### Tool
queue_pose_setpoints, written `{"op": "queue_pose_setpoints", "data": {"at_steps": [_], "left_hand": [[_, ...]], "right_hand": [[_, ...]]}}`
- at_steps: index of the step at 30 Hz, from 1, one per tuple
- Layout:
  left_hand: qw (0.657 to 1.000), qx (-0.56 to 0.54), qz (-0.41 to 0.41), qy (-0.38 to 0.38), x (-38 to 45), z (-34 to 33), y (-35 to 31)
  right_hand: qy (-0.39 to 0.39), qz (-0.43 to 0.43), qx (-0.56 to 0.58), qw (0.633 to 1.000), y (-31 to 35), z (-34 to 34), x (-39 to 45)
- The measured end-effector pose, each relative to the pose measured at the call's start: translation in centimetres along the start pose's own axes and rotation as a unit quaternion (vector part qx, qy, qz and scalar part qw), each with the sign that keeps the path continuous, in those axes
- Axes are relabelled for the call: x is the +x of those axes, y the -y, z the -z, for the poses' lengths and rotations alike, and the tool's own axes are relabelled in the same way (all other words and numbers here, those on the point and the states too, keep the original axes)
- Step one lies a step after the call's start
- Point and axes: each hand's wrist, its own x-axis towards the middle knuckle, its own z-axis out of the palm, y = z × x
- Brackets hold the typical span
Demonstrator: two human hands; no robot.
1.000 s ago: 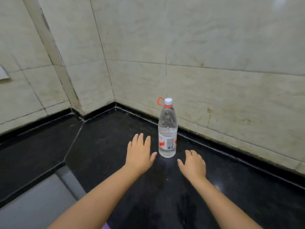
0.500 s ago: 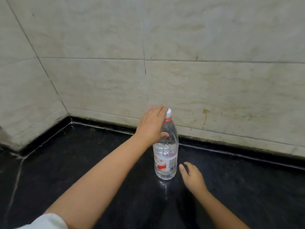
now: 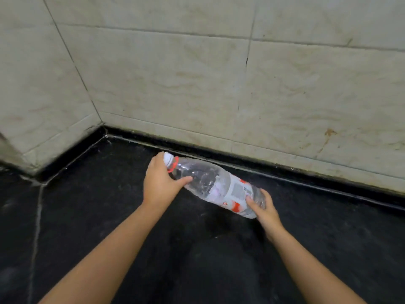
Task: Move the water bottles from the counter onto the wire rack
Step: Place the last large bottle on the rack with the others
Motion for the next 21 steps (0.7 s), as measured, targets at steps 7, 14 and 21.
{"op": "queue_pose_setpoints", "data": {"at_steps": [7,14,21], "left_hand": [[0.964,-0.098,0.247,0.02,-6.1,-1.6,10.6],[0.963,-0.096,0.247,0.055,-5.5,-1.8,11.0],[0.951,-0.091,0.289,0.068,-5.1,-1.2,10.6]], "right_hand": [[0.029,0.068,-0.204,0.976,0.2,-3.5,1.0],[0.003,0.063,-0.135,0.989,-1.3,-3.3,1.8],[-0.098,0.049,-0.11,0.988,-2.0,-3.7,0.6]]}}
